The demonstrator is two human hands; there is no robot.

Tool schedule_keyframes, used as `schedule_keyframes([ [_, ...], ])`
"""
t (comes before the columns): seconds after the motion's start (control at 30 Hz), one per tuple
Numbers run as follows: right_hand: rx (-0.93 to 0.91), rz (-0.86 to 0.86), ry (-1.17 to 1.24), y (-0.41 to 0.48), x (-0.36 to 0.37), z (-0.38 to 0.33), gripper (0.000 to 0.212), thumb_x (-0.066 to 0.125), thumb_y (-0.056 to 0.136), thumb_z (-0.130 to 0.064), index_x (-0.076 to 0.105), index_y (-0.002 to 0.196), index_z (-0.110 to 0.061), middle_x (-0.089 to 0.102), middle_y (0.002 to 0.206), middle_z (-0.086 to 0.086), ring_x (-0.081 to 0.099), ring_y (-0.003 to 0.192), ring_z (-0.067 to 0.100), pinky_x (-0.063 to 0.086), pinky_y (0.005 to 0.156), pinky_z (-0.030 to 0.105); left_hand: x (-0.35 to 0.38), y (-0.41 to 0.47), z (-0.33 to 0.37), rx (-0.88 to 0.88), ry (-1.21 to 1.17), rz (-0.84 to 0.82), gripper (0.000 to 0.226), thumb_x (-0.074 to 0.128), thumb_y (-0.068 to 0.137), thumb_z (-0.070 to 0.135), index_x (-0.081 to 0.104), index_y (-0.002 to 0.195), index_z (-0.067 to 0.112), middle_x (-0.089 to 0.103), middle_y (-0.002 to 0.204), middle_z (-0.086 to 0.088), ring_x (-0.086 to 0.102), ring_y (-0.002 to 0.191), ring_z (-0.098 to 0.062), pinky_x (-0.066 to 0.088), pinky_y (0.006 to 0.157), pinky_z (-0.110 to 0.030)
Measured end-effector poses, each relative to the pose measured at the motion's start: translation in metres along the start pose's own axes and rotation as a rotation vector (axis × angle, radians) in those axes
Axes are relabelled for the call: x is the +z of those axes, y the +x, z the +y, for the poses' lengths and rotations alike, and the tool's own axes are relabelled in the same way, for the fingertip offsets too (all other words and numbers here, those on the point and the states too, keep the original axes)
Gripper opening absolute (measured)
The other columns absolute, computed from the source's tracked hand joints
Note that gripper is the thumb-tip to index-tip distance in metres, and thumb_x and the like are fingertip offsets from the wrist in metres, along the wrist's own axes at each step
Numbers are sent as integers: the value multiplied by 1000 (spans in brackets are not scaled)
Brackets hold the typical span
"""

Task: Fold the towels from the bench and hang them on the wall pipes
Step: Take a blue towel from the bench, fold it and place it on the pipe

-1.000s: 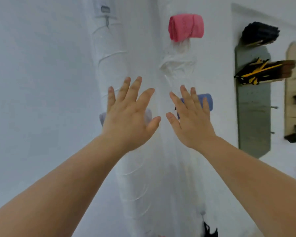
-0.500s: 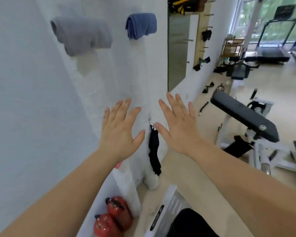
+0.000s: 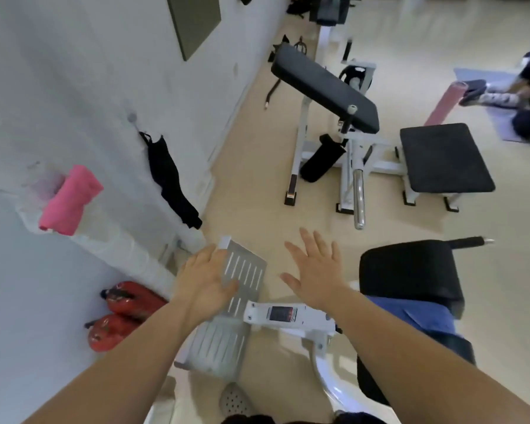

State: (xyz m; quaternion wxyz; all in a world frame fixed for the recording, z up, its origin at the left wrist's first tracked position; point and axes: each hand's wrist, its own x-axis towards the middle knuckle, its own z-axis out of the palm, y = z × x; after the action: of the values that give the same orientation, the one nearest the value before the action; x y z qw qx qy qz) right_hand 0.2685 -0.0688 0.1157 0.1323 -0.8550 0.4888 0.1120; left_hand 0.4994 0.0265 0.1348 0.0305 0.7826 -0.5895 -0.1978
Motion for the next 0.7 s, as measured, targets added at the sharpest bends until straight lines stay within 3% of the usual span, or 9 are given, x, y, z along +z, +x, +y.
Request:
schedule_keyframes([
  [0.17,164,-97,75,-53,49,120,70,38,100,-59,12,160,-34,-14,169,5,-10,156,33,-1,124,59,73,8,92,27,19,-164,75,58,92,55,30,155,28,25,166,-5,25,151,-27,23,122,-41],
  [0.4,376,-151,136,-106,123,268,68,33,101,-61,16,160,-32,-7,170,5,-4,156,32,6,123,59,159,12,230,98,-20,-274,66,61,93,48,37,151,27,36,159,-3,35,145,-26,30,118,-38],
  [0.57,577,-169,206,-130,174,303,73,25,101,-64,12,161,-24,-4,170,10,0,156,35,8,124,58,216,22,292,99,-100,-396,62,62,94,46,41,148,25,51,148,-2,47,134,-23,38,109,-36],
  [0.7,603,-66,310,-130,196,304,73,34,96,-63,22,159,-27,4,170,5,5,156,32,13,125,51,256,43,319,126,-162,-505,54,62,96,41,45,145,24,56,140,-4,53,127,-25,42,97,-32],
])
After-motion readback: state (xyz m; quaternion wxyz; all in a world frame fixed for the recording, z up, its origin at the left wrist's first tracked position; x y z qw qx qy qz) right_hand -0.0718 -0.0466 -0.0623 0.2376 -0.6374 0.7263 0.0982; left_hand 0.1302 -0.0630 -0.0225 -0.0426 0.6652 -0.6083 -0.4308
